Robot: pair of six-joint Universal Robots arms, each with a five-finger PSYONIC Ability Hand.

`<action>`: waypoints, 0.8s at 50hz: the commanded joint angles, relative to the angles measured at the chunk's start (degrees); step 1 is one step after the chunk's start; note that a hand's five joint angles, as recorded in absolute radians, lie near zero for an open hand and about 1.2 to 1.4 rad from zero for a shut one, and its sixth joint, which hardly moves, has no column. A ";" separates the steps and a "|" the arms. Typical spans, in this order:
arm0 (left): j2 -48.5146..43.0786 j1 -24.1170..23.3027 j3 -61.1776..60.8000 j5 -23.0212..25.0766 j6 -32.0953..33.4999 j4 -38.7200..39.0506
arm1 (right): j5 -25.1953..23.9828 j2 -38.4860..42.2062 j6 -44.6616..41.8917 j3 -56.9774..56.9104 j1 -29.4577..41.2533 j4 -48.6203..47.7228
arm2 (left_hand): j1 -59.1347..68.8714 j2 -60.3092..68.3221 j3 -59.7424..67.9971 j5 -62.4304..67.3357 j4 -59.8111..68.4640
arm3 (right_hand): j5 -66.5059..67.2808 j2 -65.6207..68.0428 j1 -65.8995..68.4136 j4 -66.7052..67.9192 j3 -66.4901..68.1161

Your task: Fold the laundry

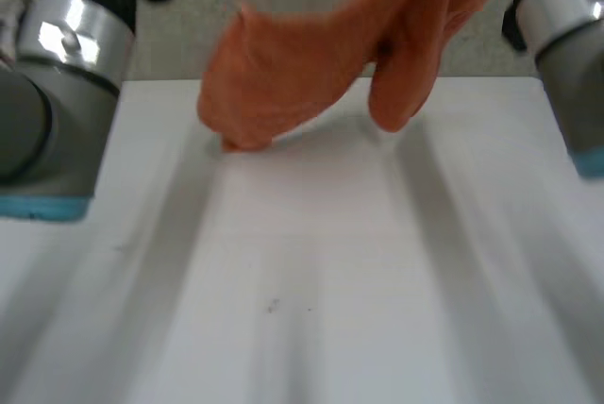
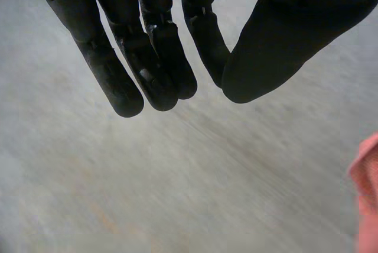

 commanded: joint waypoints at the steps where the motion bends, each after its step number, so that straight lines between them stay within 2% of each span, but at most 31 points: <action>1: -2.23 0.56 -18.48 0.04 -0.25 -0.23 | -3.59 -0.65 -11.19 19.98 1.08 9.84 | 15.01 11.22 11.69 13.48 11.45 | 13.93 12.53 23.36 11.92 12.27; 5: -3.81 0.04 -25.81 0.40 -0.16 -0.23 | -3.86 1.80 -16.54 23.49 1.51 15.54 | 15.01 11.22 11.69 13.48 11.45 | 13.93 12.53 23.36 11.92 12.27; 7: -4.16 -0.23 -27.39 0.40 -0.25 -0.23 | -3.69 3.47 -18.92 24.47 1.86 17.14 | 10.02 6.23 6.70 8.49 6.46 | 13.93 12.53 23.36 11.92 12.27; 8: -4.33 -0.40 -28.18 0.57 -0.25 -0.23 | -3.77 4.35 -20.59 24.74 1.87 17.59 | -1.00 -4.80 -4.32 -2.53 -4.56 | 13.93 12.53 23.36 11.92 12.27; 9: -4.34 -0.40 -28.19 0.57 -0.25 -0.23 | -3.77 4.62 -21.48 24.65 1.87 17.42 | -1.11 -4.91 -4.43 -2.64 -4.67 | 13.93 12.53 23.36 11.92 12.27; 10: -4.34 -0.49 -28.28 0.75 -0.34 -0.23 | -3.77 4.54 -22.19 24.22 1.78 17.16 | -8.77 -12.57 -12.10 -10.30 -12.33 | 13.93 12.53 23.36 11.92 12.27; 12: -4.42 -1.01 -27.32 0.75 -0.34 -0.23 | -3.77 4.54 -22.19 23.86 1.78 16.98 | -40.67 -44.46 -43.99 -42.20 -44.23 | 13.93 12.53 23.36 11.92 12.27; 13: -4.69 -1.10 -25.83 0.75 -0.34 -0.23 | -3.77 4.28 -22.28 22.82 1.87 16.89 | -48.30 -52.10 -51.63 -49.83 -51.86 | 13.93 12.53 23.36 11.92 12.27; 18: -7.06 -1.02 -20.38 0.75 -1.21 -0.32 | -4.47 -3.44 -22.02 19.38 2.31 17.33 | -50.90 -54.70 -54.23 -52.43 -54.46 | 13.93 12.53 23.36 11.92 12.27; 20: -8.29 -1.02 -17.39 1.10 -2.53 -0.32 | -4.83 -4.25 -22.11 19.38 2.48 17.24 | -50.90 -54.70 -54.23 -52.43 -54.46 | 13.93 12.53 23.36 11.92 12.27; 22: -9.87 -1.02 -14.31 2.32 -4.02 -0.32 | -6.58 -7.15 -22.28 19.20 4.06 17.24 | -50.74 -54.53 -54.06 -52.27 -54.30 | 13.93 12.53 23.36 11.92 12.27; 28: -15.14 -1.37 -6.58 10.58 -6.84 -3.47 | -9.31 -11.28 -22.46 19.90 6.44 17.33 | -48.21 -52.01 -51.54 -49.75 -51.78 | 13.93 12.53 23.36 11.92 12.27; 29: -15.15 -1.37 -6.57 10.59 -6.84 -3.48 | -9.74 -12.76 -22.37 20.25 6.61 17.42 | -48.21 -52.01 -51.53 -49.74 -51.77 | 13.93 12.53 23.36 11.92 12.27; 30: -18.71 -1.54 -1.87 16.42 -7.89 -10.27 | -10.01 -13.65 -22.28 20.43 6.70 17.42 | -48.21 -52.01 -51.53 -49.74 -51.77 | 13.93 12.53 23.36 11.92 12.27; 33: -20.41 -1.81 0.45 19.54 -8.60 -14.28 | -11.32 -16.54 -22.28 21.83 6.79 17.42 | -48.21 -52.01 -51.53 -49.74 -51.77 | 13.93 12.53 23.36 11.92 12.27; 36: -24.45 -1.98 4.05 26.82 -10.18 -21.57 | -12.47 -18.31 -22.46 22.72 6.62 17.33 | -47.38 -51.17 -50.70 -48.91 -50.94 | 13.93 12.53 23.36 11.92 12.27; 39: -26.65 -1.98 5.20 29.66 -10.36 -23.78 | -13.26 -19.19 -22.37 22.98 6.09 16.98 | -40.84 -44.63 -44.16 -42.37 -44.40 | 13.93 12.53 23.36 11.92 12.27; 40: -28.14 -1.98 5.73 30.88 -10.36 -24.22 | -13.00 -19.11 -22.37 22.98 5.74 16.89 | -34.98 -38.78 -38.31 -36.51 -38.54 | 13.93 12.53 23.36 11.92 12.27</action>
